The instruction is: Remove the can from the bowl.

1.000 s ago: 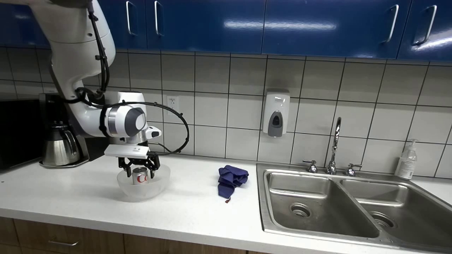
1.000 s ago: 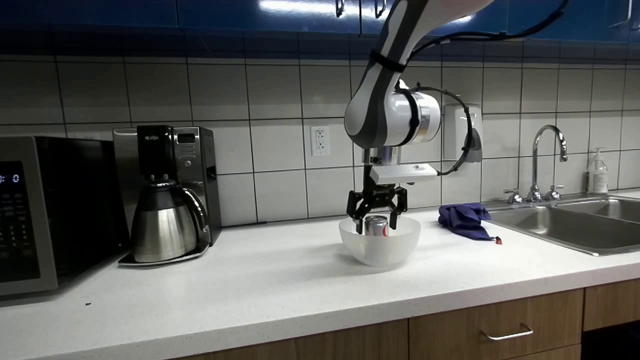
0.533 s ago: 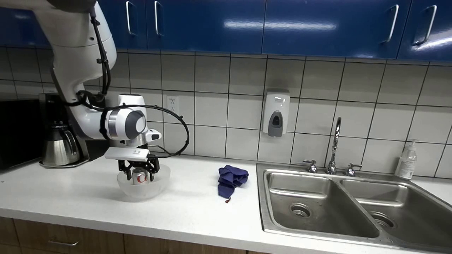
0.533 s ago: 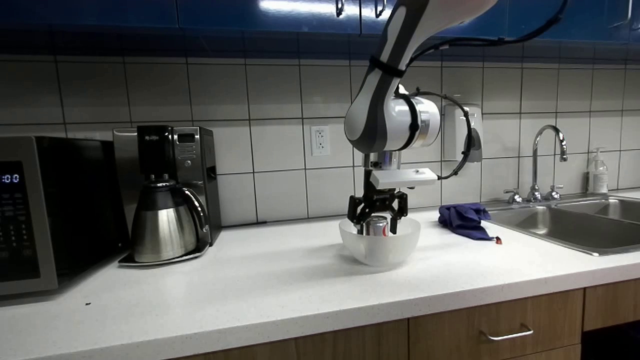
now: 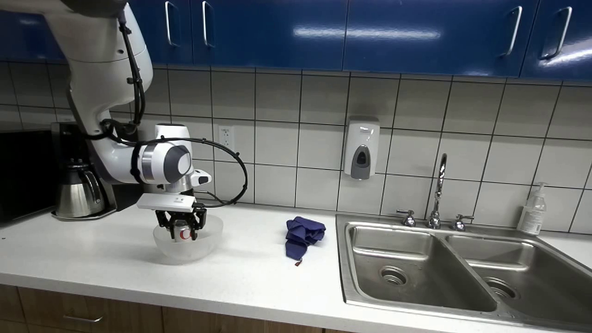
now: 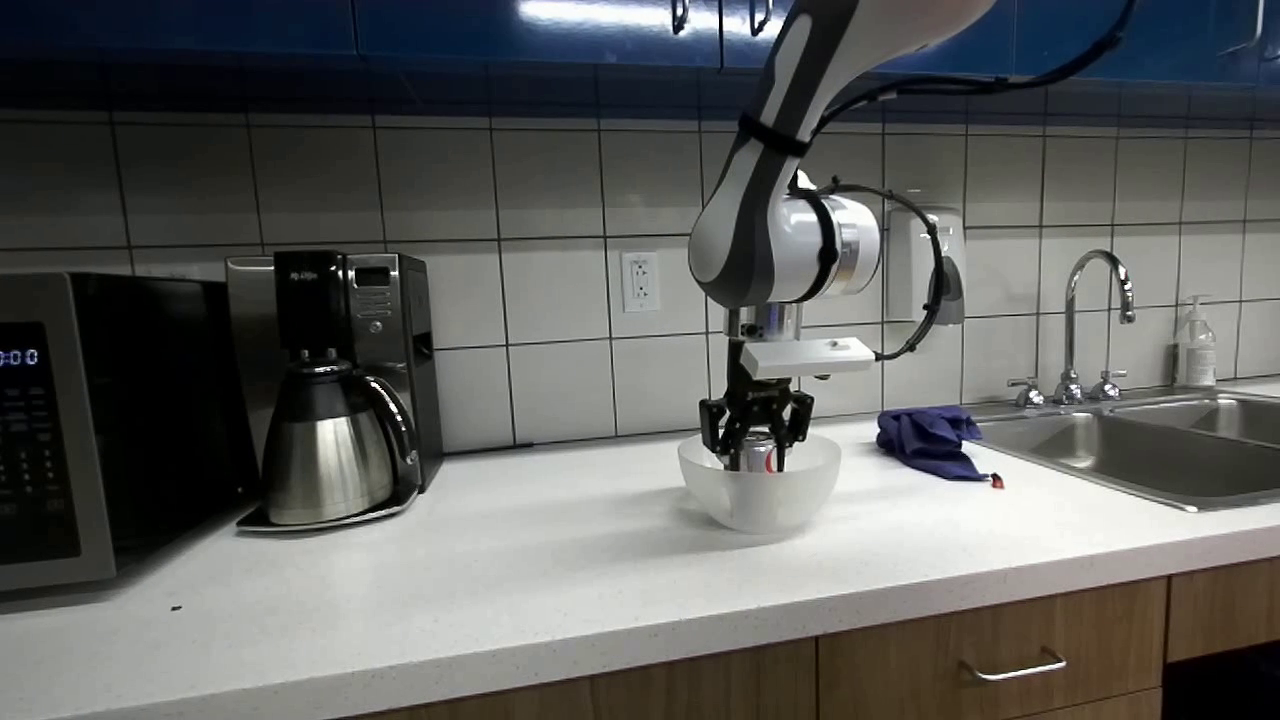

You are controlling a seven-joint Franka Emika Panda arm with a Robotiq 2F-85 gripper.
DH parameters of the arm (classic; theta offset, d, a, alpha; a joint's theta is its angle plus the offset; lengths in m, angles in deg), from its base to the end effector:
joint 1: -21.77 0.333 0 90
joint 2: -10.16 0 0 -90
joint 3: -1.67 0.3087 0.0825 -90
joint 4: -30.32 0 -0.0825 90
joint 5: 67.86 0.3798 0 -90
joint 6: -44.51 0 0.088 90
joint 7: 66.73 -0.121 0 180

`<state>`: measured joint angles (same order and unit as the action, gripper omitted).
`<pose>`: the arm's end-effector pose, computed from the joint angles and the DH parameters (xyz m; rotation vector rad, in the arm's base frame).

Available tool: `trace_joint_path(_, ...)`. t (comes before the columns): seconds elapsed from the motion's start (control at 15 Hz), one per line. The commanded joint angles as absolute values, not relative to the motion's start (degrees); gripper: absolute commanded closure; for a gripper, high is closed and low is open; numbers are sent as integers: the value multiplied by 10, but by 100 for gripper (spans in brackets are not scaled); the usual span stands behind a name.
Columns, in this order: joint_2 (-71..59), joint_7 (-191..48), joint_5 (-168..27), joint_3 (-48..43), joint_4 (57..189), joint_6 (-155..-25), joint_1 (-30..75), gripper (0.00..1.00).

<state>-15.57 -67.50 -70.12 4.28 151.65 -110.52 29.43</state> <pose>0.5784 0.1061 0.1940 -3.1055 -0.3030 -0.2174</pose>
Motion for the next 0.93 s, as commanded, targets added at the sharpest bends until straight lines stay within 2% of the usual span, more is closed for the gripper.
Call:
trace_joint_path(0.0, -140, -677, -710, 44, 1517, -1095, 294, 61)
trace_joint_path(0.87, -22, -682, -710, 48, 1558, -1087, 294, 61)
